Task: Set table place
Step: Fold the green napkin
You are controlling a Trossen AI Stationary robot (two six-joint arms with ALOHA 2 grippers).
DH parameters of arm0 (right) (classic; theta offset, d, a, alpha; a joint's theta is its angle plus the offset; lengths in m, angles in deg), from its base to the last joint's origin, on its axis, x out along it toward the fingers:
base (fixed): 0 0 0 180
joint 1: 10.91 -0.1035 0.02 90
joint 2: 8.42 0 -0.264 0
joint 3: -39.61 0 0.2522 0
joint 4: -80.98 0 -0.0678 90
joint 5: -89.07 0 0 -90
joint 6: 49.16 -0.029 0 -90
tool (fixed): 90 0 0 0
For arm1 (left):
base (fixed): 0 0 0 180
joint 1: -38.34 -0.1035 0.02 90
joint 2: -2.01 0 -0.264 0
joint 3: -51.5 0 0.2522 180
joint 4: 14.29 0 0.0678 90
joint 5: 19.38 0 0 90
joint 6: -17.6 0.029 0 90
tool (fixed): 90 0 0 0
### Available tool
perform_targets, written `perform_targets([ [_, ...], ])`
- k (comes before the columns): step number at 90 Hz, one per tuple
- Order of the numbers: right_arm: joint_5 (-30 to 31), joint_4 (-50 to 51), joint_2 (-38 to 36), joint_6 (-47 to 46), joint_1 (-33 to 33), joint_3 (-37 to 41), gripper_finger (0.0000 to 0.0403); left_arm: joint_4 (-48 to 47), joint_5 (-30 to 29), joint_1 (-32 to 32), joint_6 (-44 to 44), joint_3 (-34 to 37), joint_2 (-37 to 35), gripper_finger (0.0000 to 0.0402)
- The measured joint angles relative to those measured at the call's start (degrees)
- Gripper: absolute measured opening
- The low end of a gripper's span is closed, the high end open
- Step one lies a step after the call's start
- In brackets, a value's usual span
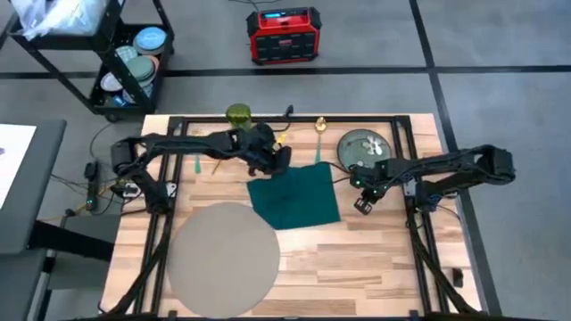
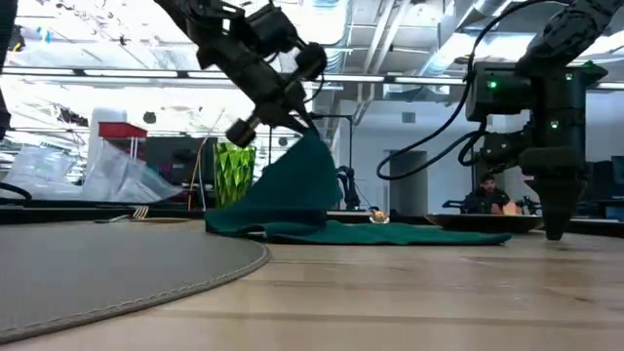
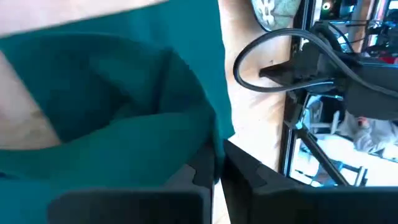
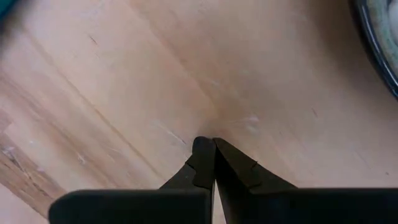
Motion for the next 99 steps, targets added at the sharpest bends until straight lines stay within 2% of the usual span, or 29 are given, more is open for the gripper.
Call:
perform_targets([
  [33,-3.76,-3.75,0.11,2.86,-0.02,-0.24,0.0,12.62,-7.88,0.06,-5.66,0.0,6.6,0.0],
  [38,-5.26,-6.79,0.24,3.74,-0.29,-0.73,0.0,14.1,-9.32,0.06,-6.59,0.0,6.95,0.0],
  [50,-8.96,-14.13,0.13,4.64,-1.13,-1.64,0.0,14.82,-11.93,0.06,-7.7,0.0,6.95,0.0],
  [61,-8.87,-21.37,0.43,2.71,-1.67,-2.42,0.0,14.63,-12.07,0.06,-7.07,0.0,6.95,0.0],
  [85,-8.89,-24.29,2.97,1.9,-0.74,-2.36,0.0,14.76,-14.3,0.23,-7.35,0.0,6.95,0.0],
  [99,-11.17,-25.53,6.23,1.09,-0.77,-2.36,0.0,14.39,-14.33,0.23,-6.23,0.0,6.95,0.0],
])
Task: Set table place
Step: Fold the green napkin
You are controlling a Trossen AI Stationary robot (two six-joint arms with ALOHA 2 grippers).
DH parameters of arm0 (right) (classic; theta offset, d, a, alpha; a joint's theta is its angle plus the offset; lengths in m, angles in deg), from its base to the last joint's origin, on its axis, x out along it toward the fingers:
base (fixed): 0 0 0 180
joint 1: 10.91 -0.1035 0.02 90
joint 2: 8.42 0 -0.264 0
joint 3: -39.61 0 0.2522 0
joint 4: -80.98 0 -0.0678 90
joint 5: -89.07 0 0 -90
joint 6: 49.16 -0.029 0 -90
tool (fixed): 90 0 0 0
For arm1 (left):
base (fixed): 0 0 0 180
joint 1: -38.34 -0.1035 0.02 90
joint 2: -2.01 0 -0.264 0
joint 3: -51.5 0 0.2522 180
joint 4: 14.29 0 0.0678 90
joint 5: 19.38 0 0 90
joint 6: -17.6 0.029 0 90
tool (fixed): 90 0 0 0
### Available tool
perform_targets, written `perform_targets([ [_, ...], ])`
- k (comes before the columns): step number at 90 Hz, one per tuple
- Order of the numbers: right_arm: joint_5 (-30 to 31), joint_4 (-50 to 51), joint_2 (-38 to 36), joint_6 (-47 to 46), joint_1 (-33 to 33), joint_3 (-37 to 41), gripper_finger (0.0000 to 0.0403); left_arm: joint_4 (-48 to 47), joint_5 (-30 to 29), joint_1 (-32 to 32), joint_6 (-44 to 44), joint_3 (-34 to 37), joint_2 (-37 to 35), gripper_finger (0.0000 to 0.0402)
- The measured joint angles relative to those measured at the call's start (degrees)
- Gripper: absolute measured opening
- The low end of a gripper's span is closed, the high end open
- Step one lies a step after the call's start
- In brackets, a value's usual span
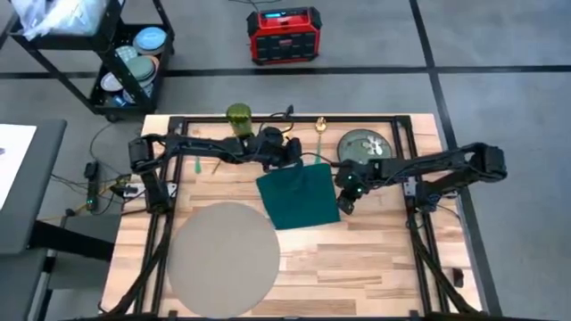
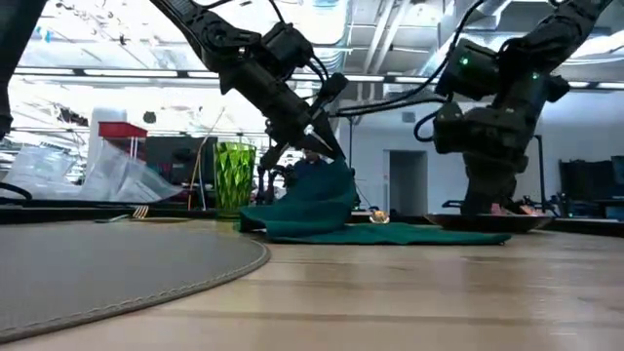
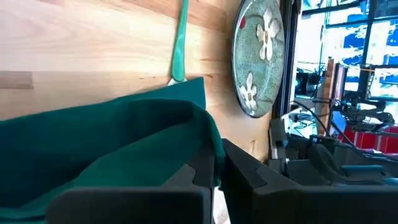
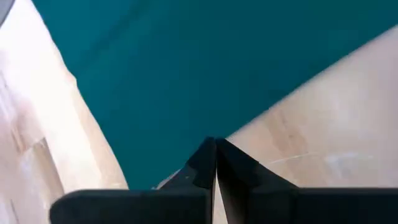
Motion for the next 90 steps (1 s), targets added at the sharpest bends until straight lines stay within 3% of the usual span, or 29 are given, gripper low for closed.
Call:
perform_targets([
  [23,-0.23,0.11,0.38,-1.3,0.0,0.0,0.0,-2.81,3.04,0.09,9.37,-0.26,0.0,0.0],
  [46,-0.51,-0.08,0.26,0.52,0.0,-0.01,0.0,10.22,4.04,1.53,15.31,-0.45,-0.01,0.0003],
  [90,-2.1,-0.93,0.22,1.75,0.0,0.0,0.0,4.12,1.25,3.74,23.01,-0.46,-0.04,0.0099],
])
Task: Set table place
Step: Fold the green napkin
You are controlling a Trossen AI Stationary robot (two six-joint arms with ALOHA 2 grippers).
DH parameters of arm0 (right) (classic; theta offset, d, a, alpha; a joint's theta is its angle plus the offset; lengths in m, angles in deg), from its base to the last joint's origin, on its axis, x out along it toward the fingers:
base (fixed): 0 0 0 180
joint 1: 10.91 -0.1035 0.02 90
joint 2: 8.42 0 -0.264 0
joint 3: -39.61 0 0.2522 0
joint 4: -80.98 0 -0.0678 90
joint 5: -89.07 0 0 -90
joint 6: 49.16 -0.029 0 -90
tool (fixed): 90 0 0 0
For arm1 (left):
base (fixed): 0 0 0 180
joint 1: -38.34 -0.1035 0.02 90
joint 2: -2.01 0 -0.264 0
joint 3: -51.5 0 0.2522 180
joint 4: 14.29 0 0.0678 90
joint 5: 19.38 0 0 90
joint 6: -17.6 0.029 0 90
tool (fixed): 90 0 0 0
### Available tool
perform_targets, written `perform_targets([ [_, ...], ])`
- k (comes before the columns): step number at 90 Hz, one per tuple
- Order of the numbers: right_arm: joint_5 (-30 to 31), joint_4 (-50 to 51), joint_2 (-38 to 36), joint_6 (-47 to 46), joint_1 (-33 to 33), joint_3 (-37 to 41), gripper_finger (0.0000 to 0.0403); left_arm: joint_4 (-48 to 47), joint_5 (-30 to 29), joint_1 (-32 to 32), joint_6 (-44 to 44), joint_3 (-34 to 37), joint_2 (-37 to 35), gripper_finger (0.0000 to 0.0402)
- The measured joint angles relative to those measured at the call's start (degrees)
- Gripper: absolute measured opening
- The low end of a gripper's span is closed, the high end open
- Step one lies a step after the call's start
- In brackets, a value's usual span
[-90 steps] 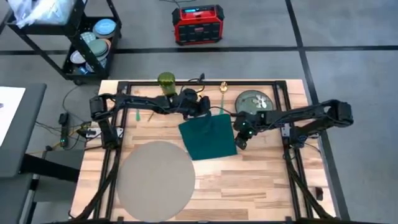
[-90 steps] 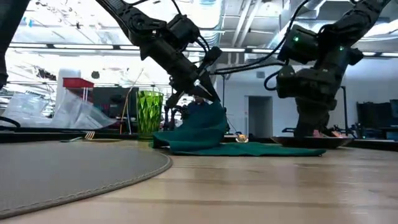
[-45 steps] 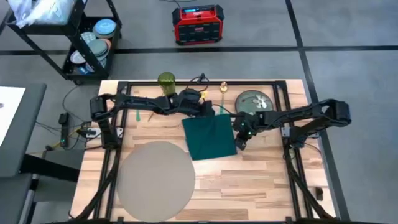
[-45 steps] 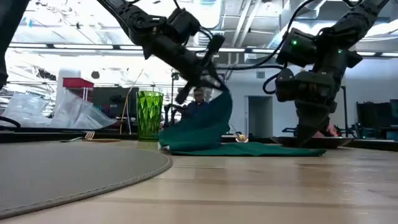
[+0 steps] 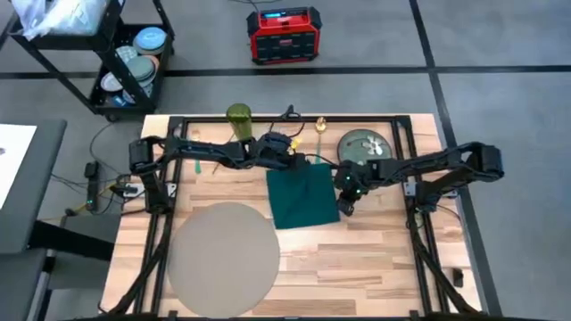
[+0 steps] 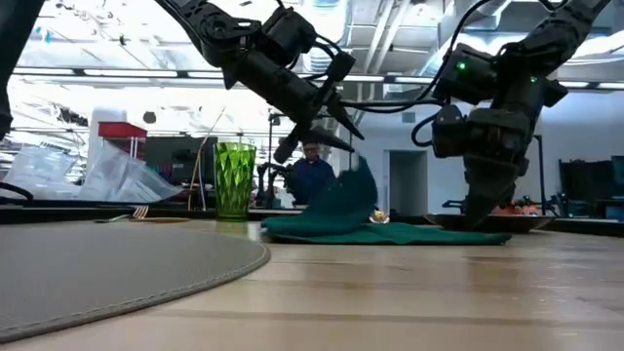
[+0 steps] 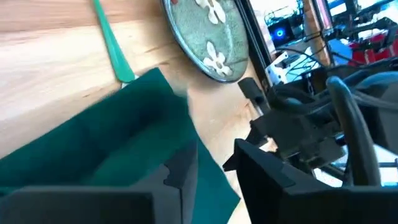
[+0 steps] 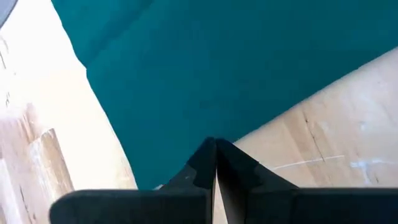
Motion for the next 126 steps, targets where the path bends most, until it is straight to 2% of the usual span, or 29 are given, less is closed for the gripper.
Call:
perform_targets([
  [19,0.09,-0.97,-0.02,-0.86,0.0,-0.01,0.0,-2.65,0.69,0.0,1.64,0.0,0.0,0.0122],
  [32,0.12,-1.0,-0.02,-1.13,0.0,0.0,0.0,-14.28,3.03,0.11,1.98,-0.01,0.0,0.0126],
  [43,0.08,-0.97,-0.02,-1.13,0.0,-0.02,0.0,-23.0,2.97,0.15,5.03,1.06,0.0,0.0127],
  [58,-1.38,-0.93,-0.02,-1.08,0.0,-0.02,0.0,-28.16,3.14,-0.74,10.06,1.53,-0.86,0.0127],
  [70,-1.87,-0.84,-0.02,-1.07,-0.28,-0.02,0.0,-30.83,3.45,-2.98,16.89,1.53,-5.26,0.0127],
  [75,-1.91,-0.86,-0.02,-1.08,-0.28,-0.02,0.0,-33.73,2.46,-4.22,19.54,1.53,-7.34,0.0127],
  [82,-1.94,-1.0,-0.02,-1.08,-0.28,-0.02,0.0,-37.77,-1.99,-5.94,20.9,1.53,-9.25,0.0127],
  [94,-1.95,-1.69,-0.02,-1.08,-0.26,-0.02,0.0,-38.08,-1.63,-8.26,23.59,1.77,-8.31,0.0127],
  [101,-1.97,-1.86,-0.02,-1.11,-0.26,-0.04,0.0,-36.82,0.06,-8.44,24.18,1.84,-6.58,0.0127],
  [126,-2.32,-1.42,-0.02,-1.52,-0.27,-0.04,0.0,-35.93,0.68,-8.47,24.55,1.9,-2.97,0.0127],
])
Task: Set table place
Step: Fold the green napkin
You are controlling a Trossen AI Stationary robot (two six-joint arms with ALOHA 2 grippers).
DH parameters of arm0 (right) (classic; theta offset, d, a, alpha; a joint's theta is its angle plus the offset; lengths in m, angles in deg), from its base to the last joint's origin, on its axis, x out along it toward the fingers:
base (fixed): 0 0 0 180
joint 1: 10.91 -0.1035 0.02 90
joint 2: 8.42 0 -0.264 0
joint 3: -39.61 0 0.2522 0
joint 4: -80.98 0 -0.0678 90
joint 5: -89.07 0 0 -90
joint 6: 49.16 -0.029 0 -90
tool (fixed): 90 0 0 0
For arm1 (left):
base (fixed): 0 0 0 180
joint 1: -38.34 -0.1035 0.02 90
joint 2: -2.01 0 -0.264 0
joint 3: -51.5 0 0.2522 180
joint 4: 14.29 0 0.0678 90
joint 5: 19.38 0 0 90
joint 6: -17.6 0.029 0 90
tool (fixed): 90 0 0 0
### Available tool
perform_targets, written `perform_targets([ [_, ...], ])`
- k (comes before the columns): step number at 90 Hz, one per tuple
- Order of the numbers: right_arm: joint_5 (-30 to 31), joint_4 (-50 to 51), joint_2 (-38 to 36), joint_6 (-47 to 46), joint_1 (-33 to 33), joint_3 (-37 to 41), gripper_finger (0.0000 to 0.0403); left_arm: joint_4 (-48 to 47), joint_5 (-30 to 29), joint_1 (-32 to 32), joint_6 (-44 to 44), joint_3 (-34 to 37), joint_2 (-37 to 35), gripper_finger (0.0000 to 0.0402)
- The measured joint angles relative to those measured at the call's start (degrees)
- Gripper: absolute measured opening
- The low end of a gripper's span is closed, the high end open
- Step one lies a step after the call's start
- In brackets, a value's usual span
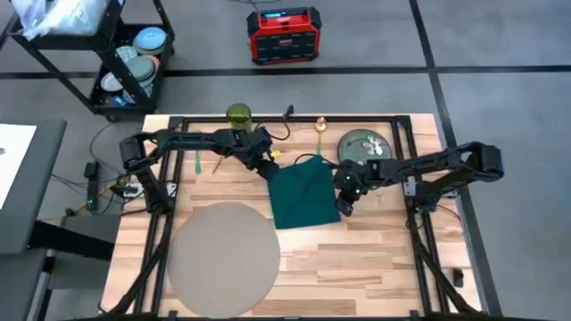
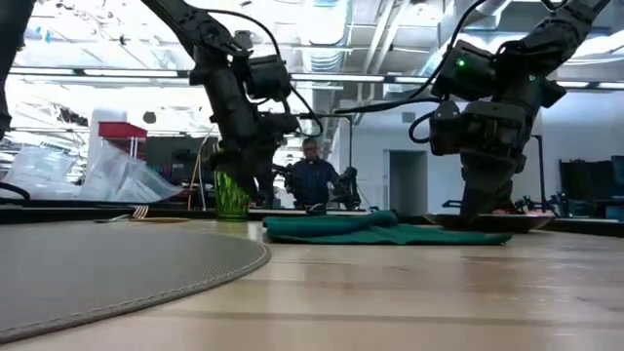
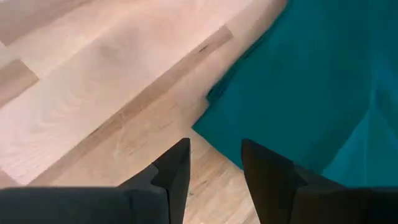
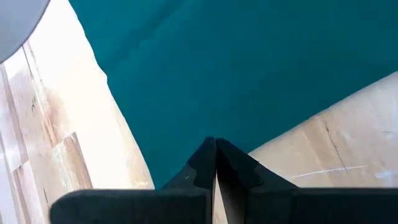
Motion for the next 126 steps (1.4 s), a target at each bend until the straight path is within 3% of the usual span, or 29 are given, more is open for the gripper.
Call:
perform_targets([
  [47,0.09,-0.5,0.0,-0.02,0.27,0.0,0.0,2.21,-3.02,-0.26,0.22,0.5,1.6,0.0127],
  [74,0.32,-0.62,0.0,-0.12,0.27,0.0,0.0,5.59,2.46,0.15,-1.36,0.46,6.57,0.0127],
  [95,-0.28,-0.26,0.0,-0.63,0.24,0.0,0.0,5.82,2.6,0.17,-1.67,0.31,6.77,0.0122],
  [107,-0.28,-0.41,0.0,-0.65,0.24,0.0,0.0,5.39,4.29,0.2,-1.82,0.32,6.77,0.0088],
  [119,-0.28,-0.41,0.0,-0.63,0.24,0.0,0.0,5.08,6.76,0.25,-3.11,0.37,6.28,0.0017],
  [126,-0.28,-0.41,0.0,-0.63,0.24,0.0,0.0,5.02,7.23,0.25,-3.45,-0.04,6.11,0.0008],
])
